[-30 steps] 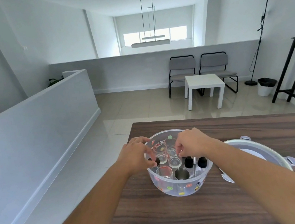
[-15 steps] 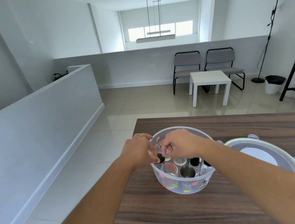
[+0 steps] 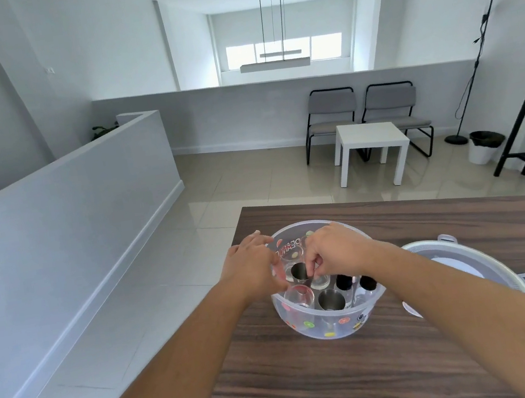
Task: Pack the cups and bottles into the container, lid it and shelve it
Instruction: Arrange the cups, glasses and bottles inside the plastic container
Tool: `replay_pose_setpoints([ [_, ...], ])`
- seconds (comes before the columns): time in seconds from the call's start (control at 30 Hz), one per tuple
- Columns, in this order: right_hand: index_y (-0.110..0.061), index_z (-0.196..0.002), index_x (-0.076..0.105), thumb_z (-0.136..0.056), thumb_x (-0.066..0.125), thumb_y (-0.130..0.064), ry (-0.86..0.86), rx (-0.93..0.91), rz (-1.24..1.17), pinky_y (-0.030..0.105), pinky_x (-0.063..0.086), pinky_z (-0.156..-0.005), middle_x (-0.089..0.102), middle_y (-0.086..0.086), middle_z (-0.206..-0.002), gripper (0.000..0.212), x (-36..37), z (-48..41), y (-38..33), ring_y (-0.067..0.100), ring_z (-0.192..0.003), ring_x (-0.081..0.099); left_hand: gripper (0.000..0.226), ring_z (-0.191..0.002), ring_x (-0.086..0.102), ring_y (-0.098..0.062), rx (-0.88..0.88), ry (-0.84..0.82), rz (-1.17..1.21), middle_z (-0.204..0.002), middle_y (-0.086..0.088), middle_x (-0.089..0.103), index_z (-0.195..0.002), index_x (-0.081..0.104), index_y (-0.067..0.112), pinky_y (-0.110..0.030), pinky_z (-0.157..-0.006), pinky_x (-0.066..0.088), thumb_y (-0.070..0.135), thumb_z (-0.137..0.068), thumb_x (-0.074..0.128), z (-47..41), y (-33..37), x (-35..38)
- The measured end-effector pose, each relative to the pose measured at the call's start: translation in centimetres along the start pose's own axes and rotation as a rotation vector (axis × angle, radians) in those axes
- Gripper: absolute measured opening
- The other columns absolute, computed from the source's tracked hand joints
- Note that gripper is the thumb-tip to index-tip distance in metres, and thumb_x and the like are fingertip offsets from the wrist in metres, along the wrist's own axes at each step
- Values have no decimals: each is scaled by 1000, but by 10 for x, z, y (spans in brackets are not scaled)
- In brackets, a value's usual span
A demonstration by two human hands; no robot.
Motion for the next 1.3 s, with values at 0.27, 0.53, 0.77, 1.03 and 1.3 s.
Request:
replay_pose_setpoints([
  [0.27, -29, -68, 72, -71, 76, -28, -183, 69, -51, 32, 32, -90, 65, -19, -68, 4, 4, 8, 18, -2, -69, 54, 34, -144, 11, -17, -32, -77, -97, -151, 5, 32, -88, 72, 17, -46, -113, 15, 45, -69, 75, -11, 12, 16],
  [0.53, -27, -78, 75, -79, 69, -28, -156, 137, -217, 31, 47, -73, 64, -18, -64, 7, -10, 8, 30, -1, -62, 54, 35, -144, 13, -17, -26, 3, -152, -148, 5, 38, -97, 71, 18, -46, -114, 15, 41, -70, 75, -18, 11, 17],
  [0.77, -32, -86, 74, -79, 58, -8, -66, 155, 40, 33, 30, -87, 48, -18, -63, 29, -6, -3, 41, 6, -77, 46, 36, -143, 13, -18, -22, 90, -206, -145, 3, 42, -102, 69, 18, -45, -114, 16, 40, -74, 72, -28, 4, 12],
  [1.03, -34, -86, 74, -80, 60, -14, -22, 137, 12, 31, 28, -86, 48, -18, -66, 26, -1, -10, 50, -3, -65, 42, 30, -145, 5, -18, -28, 118, -262, -151, 0, 33, -102, 69, 18, -43, -115, 11, 40, -83, 62, -41, -4, 9],
  [1.3, -34, -86, 75, -78, 65, -15, -21, 134, -20, 30, 25, -83, 53, -15, -70, 23, 6, -7, 56, 4, -75, 49, 32, -144, 9, -21, 36, 93, -173, -151, -2, 30, -106, 62, 31, -43, -115, 12, 33, -76, 71, -49, -4, 10],
])
Point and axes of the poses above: each hand's wrist, its own z-axis away from the middle knuckle, its own x-axis out of the palm, y = z × x, the point moved 7 cm from there along -z, towards the middle knuckle
